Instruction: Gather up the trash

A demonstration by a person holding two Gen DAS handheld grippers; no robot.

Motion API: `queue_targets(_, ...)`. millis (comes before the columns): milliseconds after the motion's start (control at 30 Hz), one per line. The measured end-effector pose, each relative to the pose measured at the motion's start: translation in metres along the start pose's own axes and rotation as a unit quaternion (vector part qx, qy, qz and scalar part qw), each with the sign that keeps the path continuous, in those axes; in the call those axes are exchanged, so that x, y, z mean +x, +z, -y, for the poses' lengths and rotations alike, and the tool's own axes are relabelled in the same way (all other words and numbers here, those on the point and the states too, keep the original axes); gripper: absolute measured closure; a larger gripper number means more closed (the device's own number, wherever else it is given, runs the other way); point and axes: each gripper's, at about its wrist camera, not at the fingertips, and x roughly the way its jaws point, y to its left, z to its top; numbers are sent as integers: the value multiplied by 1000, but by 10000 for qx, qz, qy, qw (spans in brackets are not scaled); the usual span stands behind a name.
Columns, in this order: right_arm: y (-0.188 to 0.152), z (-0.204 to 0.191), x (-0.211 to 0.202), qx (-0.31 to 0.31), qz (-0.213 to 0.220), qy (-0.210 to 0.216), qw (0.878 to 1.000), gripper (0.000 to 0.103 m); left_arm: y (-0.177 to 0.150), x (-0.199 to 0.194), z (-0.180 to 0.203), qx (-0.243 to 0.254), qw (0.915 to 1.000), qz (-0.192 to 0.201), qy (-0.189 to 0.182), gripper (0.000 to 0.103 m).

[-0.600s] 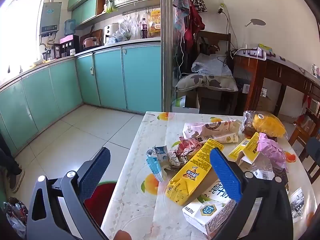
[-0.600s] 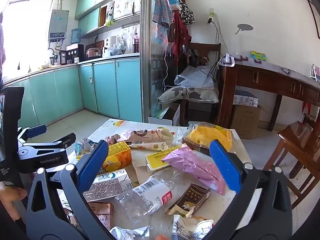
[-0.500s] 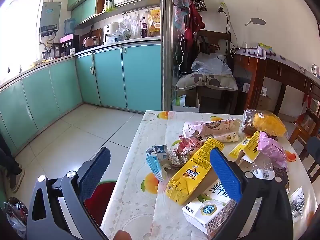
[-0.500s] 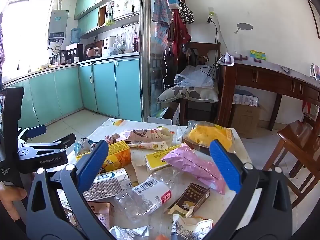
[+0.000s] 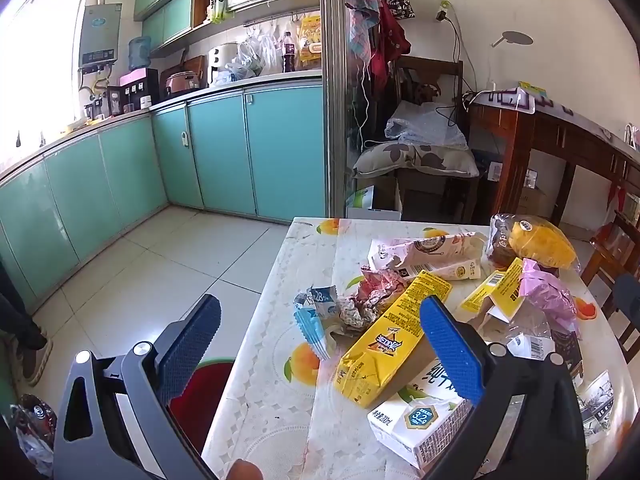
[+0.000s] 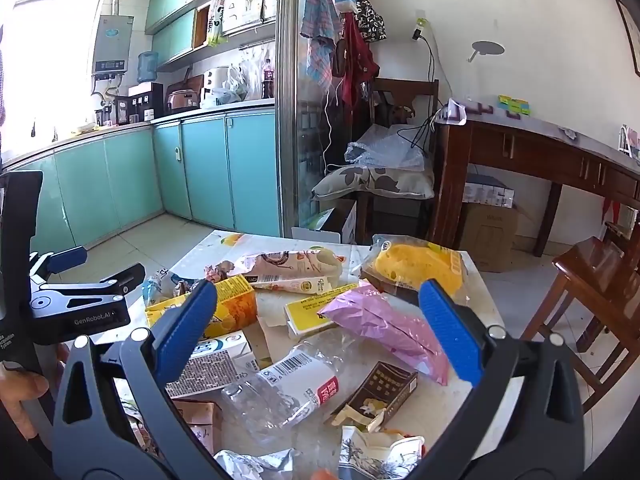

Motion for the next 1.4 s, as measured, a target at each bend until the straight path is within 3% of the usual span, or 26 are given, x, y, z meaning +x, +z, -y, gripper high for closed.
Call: queue_targets(1400, -12, 0, 11, 9, -151, 30, 9999, 3, -3, 8, -4, -29, 9999, -81, 96, 7)
